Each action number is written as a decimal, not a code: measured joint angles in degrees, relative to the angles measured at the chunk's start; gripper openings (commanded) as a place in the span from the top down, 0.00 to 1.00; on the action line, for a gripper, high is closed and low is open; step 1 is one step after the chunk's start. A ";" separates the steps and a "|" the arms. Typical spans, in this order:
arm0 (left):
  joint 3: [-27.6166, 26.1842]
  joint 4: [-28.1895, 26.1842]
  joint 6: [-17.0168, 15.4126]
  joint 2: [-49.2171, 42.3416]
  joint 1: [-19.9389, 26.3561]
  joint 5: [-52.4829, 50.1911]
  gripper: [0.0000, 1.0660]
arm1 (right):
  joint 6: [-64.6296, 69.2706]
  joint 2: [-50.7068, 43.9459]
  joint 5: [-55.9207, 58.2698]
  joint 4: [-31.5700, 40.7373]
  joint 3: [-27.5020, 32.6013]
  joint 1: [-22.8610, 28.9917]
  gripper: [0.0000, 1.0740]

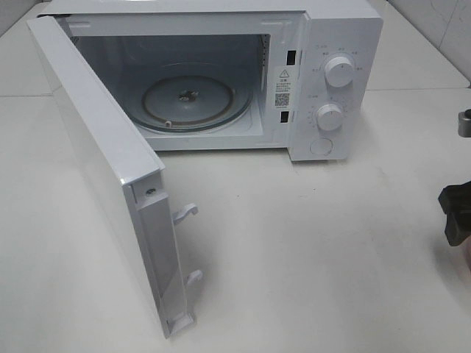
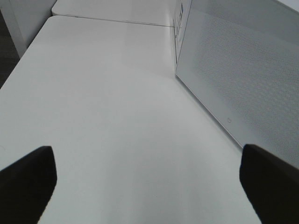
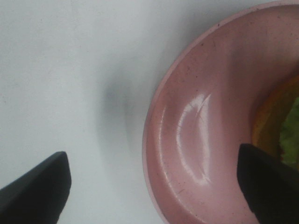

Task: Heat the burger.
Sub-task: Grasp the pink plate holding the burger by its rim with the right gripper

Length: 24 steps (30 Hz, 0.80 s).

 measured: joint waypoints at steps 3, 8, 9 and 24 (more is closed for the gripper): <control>0.00 0.00 0.00 0.00 0.00 0.00 0.06 | 1.20 0.57 -2.58 -1.38 1.38 0.00 0.18; 0.00 0.00 0.00 0.00 0.00 0.00 0.06 | 2.29 4.30 -4.76 -1.89 2.41 0.00 0.19; 0.00 0.00 0.00 0.00 0.00 0.00 0.06 | 2.29 5.27 -5.33 -1.95 2.52 0.00 0.19; 0.00 0.00 0.00 0.00 0.00 0.00 0.06 | 3.04 11.40 -9.34 -2.12 2.58 -2.06 0.23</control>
